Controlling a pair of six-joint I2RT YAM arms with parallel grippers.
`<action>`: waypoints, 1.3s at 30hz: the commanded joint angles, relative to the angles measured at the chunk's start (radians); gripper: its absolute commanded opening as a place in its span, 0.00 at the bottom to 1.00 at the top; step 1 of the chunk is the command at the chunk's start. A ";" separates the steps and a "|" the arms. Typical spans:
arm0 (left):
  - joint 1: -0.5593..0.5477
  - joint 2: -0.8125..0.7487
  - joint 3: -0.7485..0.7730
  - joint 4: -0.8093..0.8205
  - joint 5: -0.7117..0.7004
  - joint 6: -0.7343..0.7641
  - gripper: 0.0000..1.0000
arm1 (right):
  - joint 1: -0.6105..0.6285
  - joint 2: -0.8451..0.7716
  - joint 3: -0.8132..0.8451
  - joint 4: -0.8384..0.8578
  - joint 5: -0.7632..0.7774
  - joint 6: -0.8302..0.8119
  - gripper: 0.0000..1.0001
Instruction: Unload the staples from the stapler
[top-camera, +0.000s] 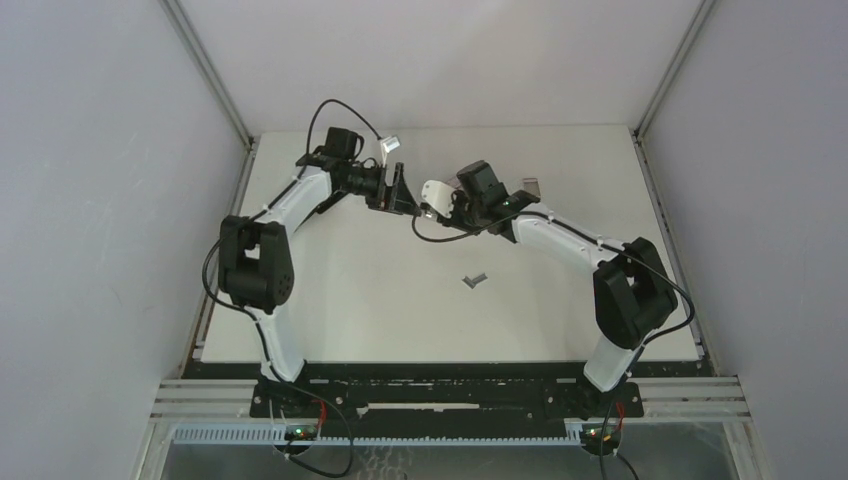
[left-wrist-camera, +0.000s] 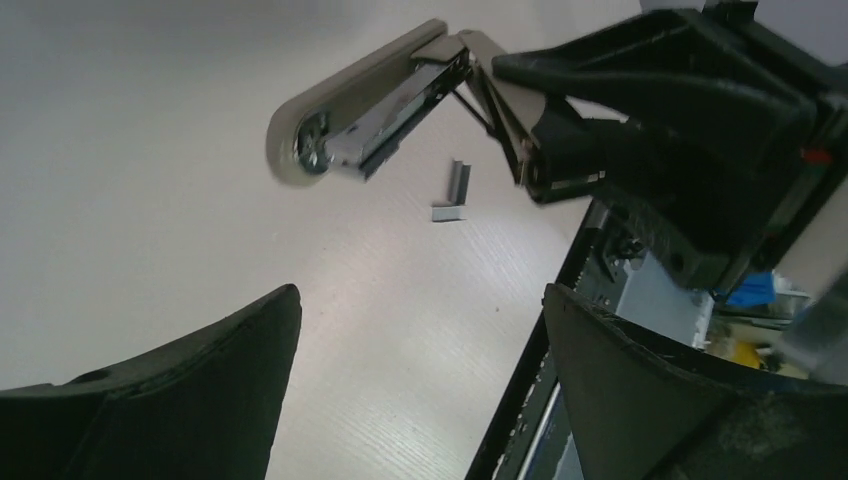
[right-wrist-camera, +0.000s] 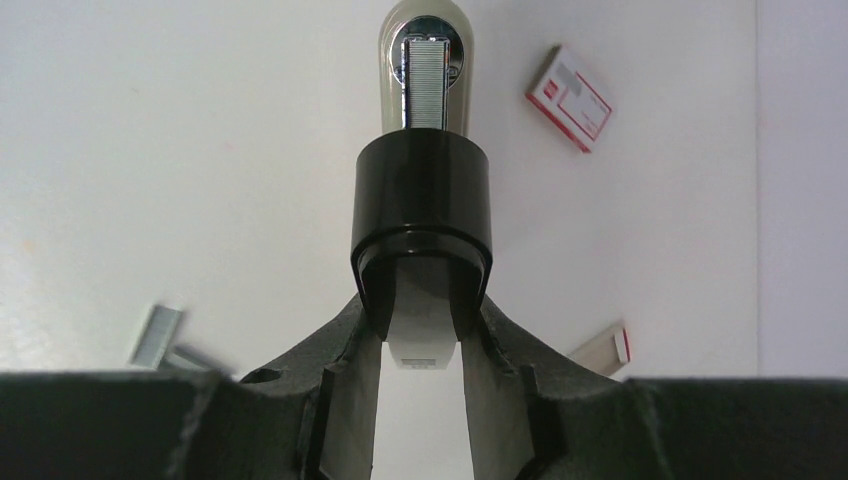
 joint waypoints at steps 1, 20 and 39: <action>-0.011 0.031 0.064 0.054 0.114 -0.084 0.94 | 0.068 -0.082 -0.006 0.140 0.061 0.047 0.00; 0.001 0.030 -0.132 0.289 0.212 -0.179 0.85 | 0.131 -0.129 -0.043 0.182 0.054 0.090 0.00; 0.026 0.015 -0.164 0.377 0.252 -0.245 0.79 | 0.110 -0.169 -0.072 0.195 -0.011 0.121 0.00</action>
